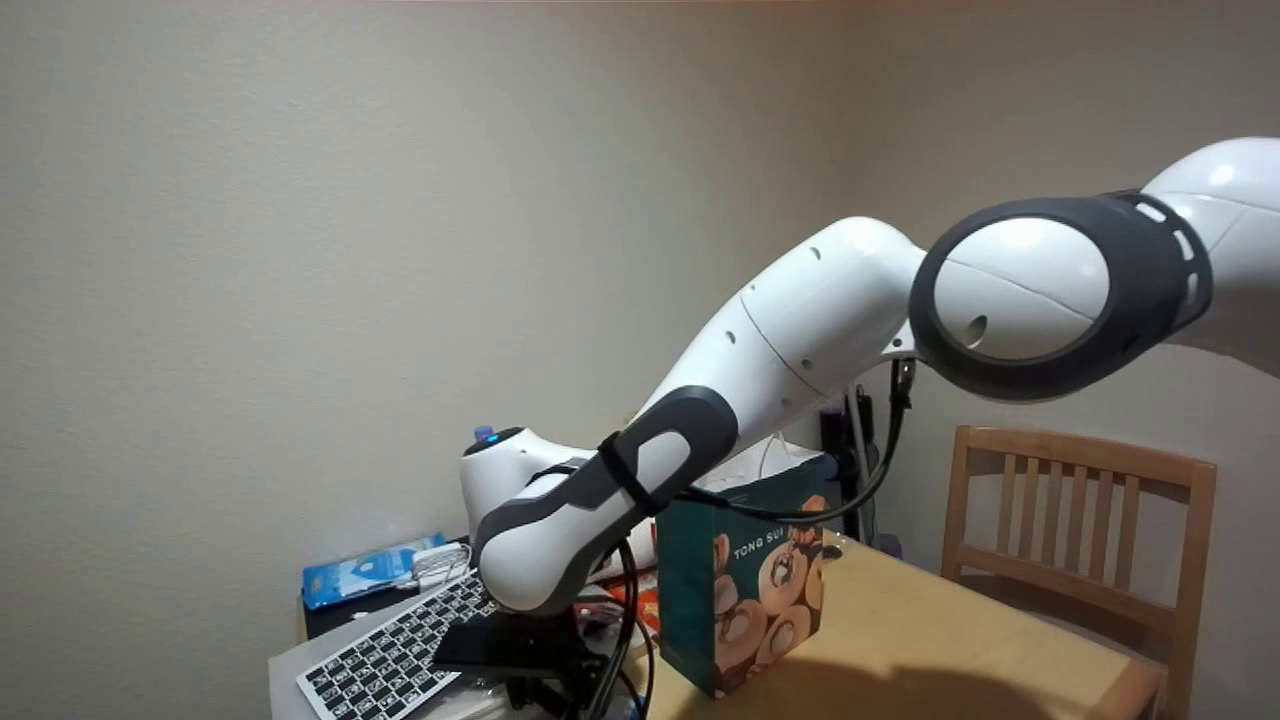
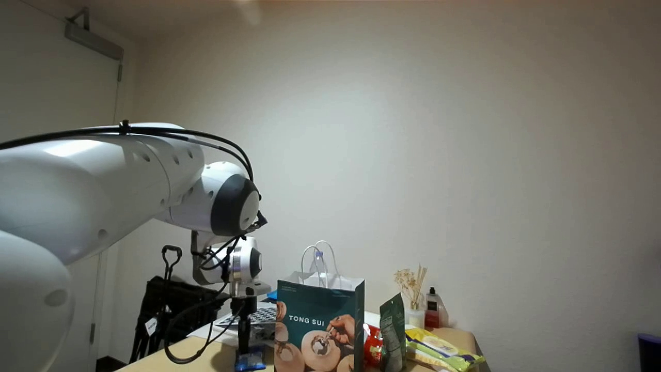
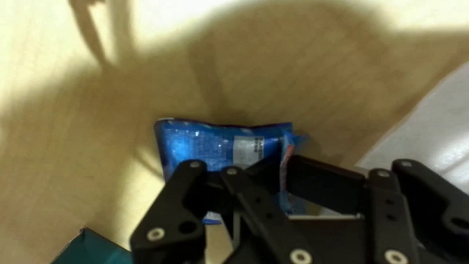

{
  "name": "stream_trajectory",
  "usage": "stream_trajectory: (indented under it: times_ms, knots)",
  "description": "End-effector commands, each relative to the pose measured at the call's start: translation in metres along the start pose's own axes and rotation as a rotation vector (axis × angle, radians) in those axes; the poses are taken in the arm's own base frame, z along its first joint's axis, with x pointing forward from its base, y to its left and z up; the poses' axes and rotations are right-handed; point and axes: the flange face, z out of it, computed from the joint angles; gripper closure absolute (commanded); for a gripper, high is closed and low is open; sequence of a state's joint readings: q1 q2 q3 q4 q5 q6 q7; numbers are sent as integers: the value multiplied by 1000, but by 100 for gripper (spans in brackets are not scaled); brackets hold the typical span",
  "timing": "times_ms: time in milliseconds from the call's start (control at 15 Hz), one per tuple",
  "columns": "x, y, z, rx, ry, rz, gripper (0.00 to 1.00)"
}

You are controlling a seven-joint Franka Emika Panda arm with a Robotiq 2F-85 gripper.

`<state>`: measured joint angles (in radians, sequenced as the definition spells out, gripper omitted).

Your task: Put the blue packet in the green bag

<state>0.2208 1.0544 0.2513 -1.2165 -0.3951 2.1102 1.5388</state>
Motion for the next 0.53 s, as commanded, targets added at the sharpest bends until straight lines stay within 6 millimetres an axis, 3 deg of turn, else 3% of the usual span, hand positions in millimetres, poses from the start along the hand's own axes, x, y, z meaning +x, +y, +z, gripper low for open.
stream_trajectory:
  times_ms: [0,333,400,467]
  knots:
    - [-43,20,-62,-29,117,84,100]
    - [-111,37,-160,-76,302,262,100]
    - [-100,16,-131,-62,234,195,100]
    - [-113,21,-151,-68,259,218,100]
